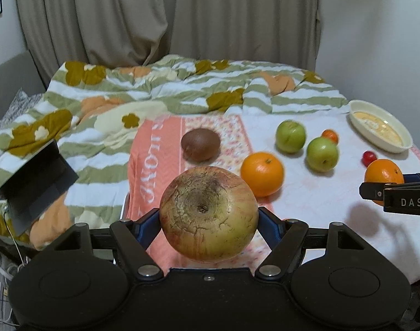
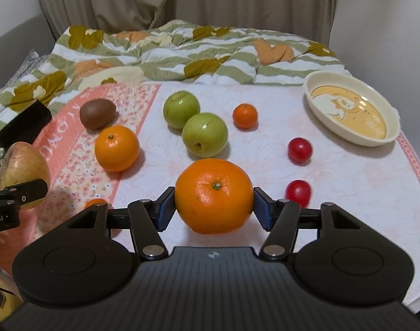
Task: Organize fruits
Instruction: 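Carry the apple and orange to the white bowl with both tools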
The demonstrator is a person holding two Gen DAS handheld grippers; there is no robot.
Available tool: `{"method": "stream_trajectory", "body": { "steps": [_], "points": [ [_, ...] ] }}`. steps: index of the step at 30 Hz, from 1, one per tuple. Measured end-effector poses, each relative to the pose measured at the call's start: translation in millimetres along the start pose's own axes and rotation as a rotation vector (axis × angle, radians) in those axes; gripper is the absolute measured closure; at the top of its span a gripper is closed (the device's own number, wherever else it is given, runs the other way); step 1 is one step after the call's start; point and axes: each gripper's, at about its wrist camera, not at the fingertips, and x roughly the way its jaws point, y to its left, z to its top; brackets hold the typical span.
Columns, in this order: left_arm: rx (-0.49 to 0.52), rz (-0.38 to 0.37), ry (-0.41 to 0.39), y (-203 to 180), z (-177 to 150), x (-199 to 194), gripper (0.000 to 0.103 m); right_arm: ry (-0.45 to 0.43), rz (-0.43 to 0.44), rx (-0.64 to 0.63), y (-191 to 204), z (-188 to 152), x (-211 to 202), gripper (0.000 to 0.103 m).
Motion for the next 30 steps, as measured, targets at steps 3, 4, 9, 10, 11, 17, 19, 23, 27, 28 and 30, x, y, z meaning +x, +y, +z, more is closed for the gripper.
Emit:
{"method": "stream_trajectory", "body": {
  "steps": [3, 4, 9, 10, 11, 17, 19, 23, 27, 28, 30],
  "points": [
    [0.004, -0.001, -0.024, -14, 9, -14, 0.025, -0.018, 0.001, 0.004, -14, 6, -17, 0.029],
    [0.005, -0.001, -0.030, -21, 12, -18, 0.025, -0.023, 0.002, 0.006, -21, 8, -22, 0.029],
    [-0.009, 0.000, -0.048, -59, 28, -34, 0.025, -0.040, 0.019, 0.005, -63, 17, -47, 0.029],
    [-0.017, 0.001, -0.053, -69, 31, -36, 0.025, -0.041, 0.025, 0.000, -72, 19, -51, 0.029],
    [-0.024, 0.002, -0.056, -78, 35, -37, 0.025, -0.043, 0.030, -0.006, -82, 21, -54, 0.029],
    [-0.049, 0.001, -0.082, -139, 58, -35, 0.025, -0.055, 0.051, -0.030, -150, 34, -66, 0.029],
    [-0.057, -0.006, -0.093, -160, 67, -32, 0.025, -0.059, 0.051, -0.034, -173, 40, -65, 0.029],
    [-0.060, -0.025, -0.109, -196, 85, -19, 0.025, -0.071, 0.047, -0.043, -218, 56, -58, 0.029],
    [-0.043, -0.044, -0.116, -229, 104, 0, 0.025, -0.087, 0.029, -0.051, -254, 72, -46, 0.029],
    [-0.039, -0.052, -0.115, -237, 109, 6, 0.025, -0.090, 0.025, -0.048, -262, 76, -42, 0.029],
    [-0.027, -0.069, -0.114, -250, 120, 17, 0.025, -0.095, 0.019, -0.038, -278, 85, -34, 0.029]
  ]
}}
